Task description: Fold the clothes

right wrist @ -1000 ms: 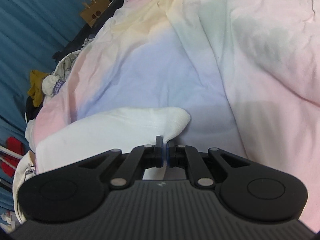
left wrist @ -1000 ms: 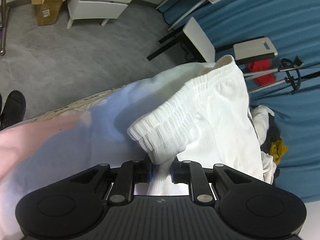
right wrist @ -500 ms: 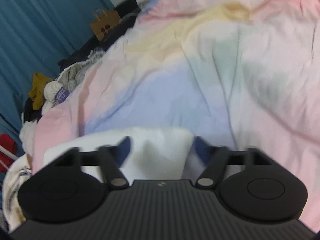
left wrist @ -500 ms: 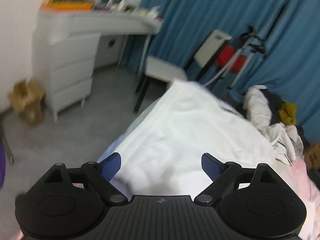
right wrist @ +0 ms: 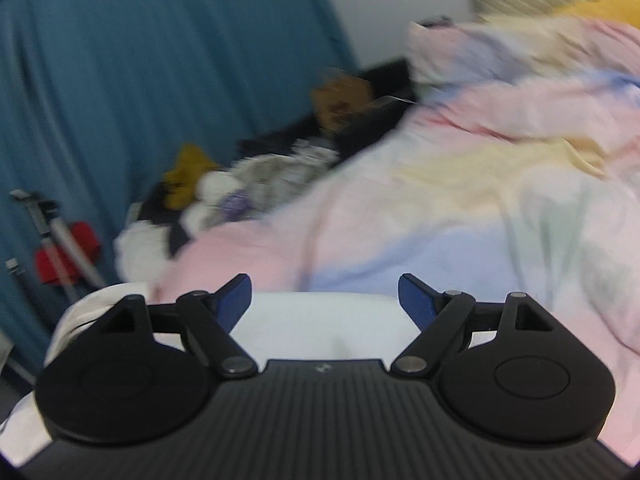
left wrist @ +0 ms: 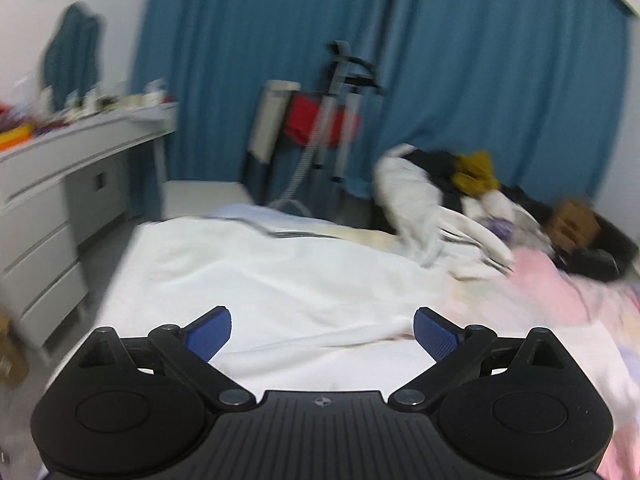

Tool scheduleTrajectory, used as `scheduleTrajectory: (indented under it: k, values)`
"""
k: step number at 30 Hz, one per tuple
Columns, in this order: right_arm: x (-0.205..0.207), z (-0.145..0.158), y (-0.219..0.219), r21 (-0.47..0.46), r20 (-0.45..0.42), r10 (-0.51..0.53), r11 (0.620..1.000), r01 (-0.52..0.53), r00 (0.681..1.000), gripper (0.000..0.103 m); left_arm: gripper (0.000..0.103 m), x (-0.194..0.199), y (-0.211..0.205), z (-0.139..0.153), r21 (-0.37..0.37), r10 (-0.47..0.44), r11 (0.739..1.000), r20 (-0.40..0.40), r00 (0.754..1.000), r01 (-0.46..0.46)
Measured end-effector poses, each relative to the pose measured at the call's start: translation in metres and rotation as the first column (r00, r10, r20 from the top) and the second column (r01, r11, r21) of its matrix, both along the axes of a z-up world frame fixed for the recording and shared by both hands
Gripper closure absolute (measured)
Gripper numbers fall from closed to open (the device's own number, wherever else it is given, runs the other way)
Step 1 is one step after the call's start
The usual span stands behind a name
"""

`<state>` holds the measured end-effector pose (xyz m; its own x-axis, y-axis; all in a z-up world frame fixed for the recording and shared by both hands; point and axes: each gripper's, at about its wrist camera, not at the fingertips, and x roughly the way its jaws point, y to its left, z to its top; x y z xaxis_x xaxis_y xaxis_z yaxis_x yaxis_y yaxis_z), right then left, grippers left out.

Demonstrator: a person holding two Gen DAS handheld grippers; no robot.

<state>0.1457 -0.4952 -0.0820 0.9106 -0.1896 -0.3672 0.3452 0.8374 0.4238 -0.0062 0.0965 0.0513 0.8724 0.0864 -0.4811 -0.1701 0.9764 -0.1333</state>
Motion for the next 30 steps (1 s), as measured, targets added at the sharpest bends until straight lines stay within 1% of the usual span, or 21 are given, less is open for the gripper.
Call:
scheduleTrajectory:
  k: [3,5,7,10,14,19,25,27,29,30]
  values:
    - [-0.013,0.013,0.024,-0.026,0.048,0.077,0.997,-0.075,0.996,0.021,0.004,0.031,-0.040,-0.005,0.067,-0.091,0.993,-0.018,0.996,0.092]
    - [-0.019,0.019,0.039,-0.037,0.075,0.126,0.992,-0.123,0.989,0.021,0.004,0.053,-0.065,-0.010,0.112,-0.147,0.982,-0.038,0.988,0.150]
    - [-0.022,0.022,0.053,-0.046,0.091,0.169,0.985,-0.166,0.981,0.021,0.004,0.081,-0.088,-0.018,0.165,-0.194,0.966,-0.053,0.980,0.200]
    - [-0.020,0.022,0.074,-0.054,0.086,0.233,0.972,-0.229,0.969,0.021,0.005,0.130,-0.117,-0.032,0.258,-0.251,0.931,-0.065,0.966,0.259]
    - [-0.008,0.013,0.097,-0.086,0.041,0.303,0.950,-0.299,0.952,0.021,0.007,0.194,-0.154,-0.050,0.371,-0.316,0.869,-0.092,0.944,0.327]
    - [0.008,-0.003,0.108,-0.057,0.006,0.336,0.940,-0.335,0.942,0.021,0.009,0.286,-0.178,-0.090,0.434,-0.338,0.822,-0.147,0.930,0.368]
    - [0.026,-0.023,0.107,-0.010,-0.017,0.341,0.940,-0.341,0.940,0.021,0.010,0.399,-0.176,-0.115,0.434,-0.257,0.850,-0.154,0.954,0.299]
    - [0.034,-0.029,0.104,0.000,-0.024,0.335,0.942,-0.335,0.942,0.021,0.016,0.431,-0.166,-0.113,0.400,-0.209,0.882,-0.142,0.967,0.250]
    - [0.041,-0.036,0.101,0.015,-0.036,0.328,0.945,-0.328,0.944,0.021,0.020,0.455,-0.156,-0.112,0.355,-0.181,0.908,-0.145,0.973,0.222]
    - [0.045,-0.039,0.099,0.022,-0.042,0.325,0.946,-0.324,0.945,0.021,0.027,0.465,-0.151,-0.113,0.342,-0.165,0.916,-0.161,0.973,0.211]
